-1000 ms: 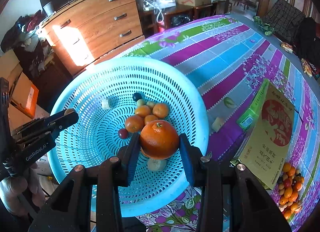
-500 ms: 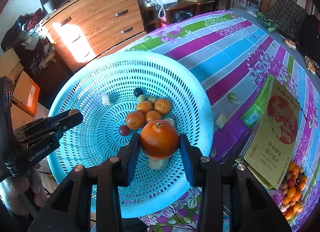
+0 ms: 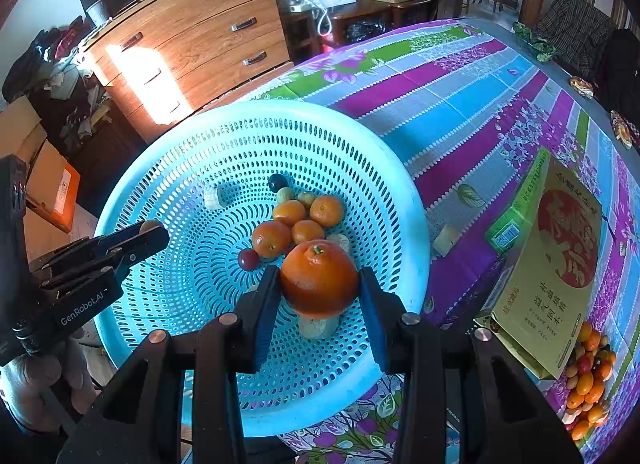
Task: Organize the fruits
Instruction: 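Lower both tools into the basket and open them to drop the fruits, then swing both open tools back from the basket to the fruit pile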
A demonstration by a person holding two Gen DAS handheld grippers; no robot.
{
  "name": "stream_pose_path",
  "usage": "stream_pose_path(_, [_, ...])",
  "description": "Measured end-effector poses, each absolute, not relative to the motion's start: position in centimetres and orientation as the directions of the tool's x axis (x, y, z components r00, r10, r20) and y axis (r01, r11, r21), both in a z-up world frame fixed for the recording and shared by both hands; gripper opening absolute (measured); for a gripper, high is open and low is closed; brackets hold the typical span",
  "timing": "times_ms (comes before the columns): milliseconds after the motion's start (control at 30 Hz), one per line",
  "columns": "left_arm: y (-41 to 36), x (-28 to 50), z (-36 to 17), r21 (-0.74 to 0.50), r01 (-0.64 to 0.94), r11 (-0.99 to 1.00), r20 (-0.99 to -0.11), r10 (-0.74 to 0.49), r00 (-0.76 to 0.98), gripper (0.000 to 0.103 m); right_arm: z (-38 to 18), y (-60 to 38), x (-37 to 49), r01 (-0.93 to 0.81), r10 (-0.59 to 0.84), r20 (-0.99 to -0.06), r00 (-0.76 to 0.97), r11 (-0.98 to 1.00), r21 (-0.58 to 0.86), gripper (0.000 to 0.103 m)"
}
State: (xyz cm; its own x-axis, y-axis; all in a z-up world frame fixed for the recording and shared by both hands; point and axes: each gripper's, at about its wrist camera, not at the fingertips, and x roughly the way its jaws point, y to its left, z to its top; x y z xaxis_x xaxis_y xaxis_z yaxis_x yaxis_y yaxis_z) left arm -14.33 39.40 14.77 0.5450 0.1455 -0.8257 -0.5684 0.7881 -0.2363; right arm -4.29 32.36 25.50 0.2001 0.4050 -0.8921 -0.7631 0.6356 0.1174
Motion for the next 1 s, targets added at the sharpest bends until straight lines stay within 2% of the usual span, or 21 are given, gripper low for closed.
stream_pose_path(67, [39.6,-14.5,14.5,-0.238,-0.575,0.783,-0.829,0.145,0.54,0.027,25.3,32.5,-4.3,-0.761,0.402,-0.894,0.196,0.637,0.119,0.044])
stream_pose_path(133, [39.7,-14.6,14.4,-0.239,-0.579,0.78,-0.831,0.144,0.537,0.032,25.1,32.5,-4.3,-0.761,0.399,-0.897,0.192,0.637,0.12,0.044])
stream_pose_path(200, [39.8,-14.8,14.3,-0.236,-0.583,0.777,-0.828,0.152,0.539,0.059,24.9,32.7,-4.4,-0.761,0.398,-0.897,0.19,0.637,0.121,0.044])
stream_pose_path(233, [39.9,-14.9,14.4,-0.237,-0.585,0.775,-0.826,0.156,0.542,0.062,24.8,32.6,-4.3,-0.761,0.399,-0.897,0.188,0.637,0.124,0.044])
stream_pose_path(367, [40.2,-15.1,14.3,-0.24,-0.59,0.771,-0.826,0.157,0.542,0.064,24.9,32.7,-4.5,-0.762,0.403,-0.894,0.198,0.637,0.119,0.048])
stream_pose_path(500, [40.5,-15.4,14.0,-0.249,-0.597,0.763,-0.828,0.152,0.539,0.073,25.4,32.7,-4.6,-0.765,0.42,-0.884,0.205,0.632,0.123,0.054])
stream_pose_path(733, [40.3,-15.8,13.9,-0.271,-0.596,0.756,-0.824,0.138,0.549,0.081,26.5,31.7,-5.7,-0.766,0.463,-0.851,0.248,0.631,0.12,0.055])
stream_pose_path(867, [40.2,-15.9,13.8,-0.31,-0.583,0.751,-0.82,0.099,0.564,0.101,27.6,29.7,-7.5,-0.77,0.501,-0.807,0.312,0.631,0.094,0.057])
stream_pose_path(933, [39.8,-16.0,14.0,-0.315,-0.574,0.756,-0.816,0.094,0.571,0.103,27.8,27.9,-9.0,-0.764,0.503,-0.786,0.36,0.642,0.06,0.067])
stream_pose_path(1000, [39.4,-16.0,14.0,-0.315,-0.568,0.76,-0.815,0.09,0.573,0.103,27.7,26.0,-10.1,-0.759,0.506,-0.771,0.388,0.649,0.044,0.07])
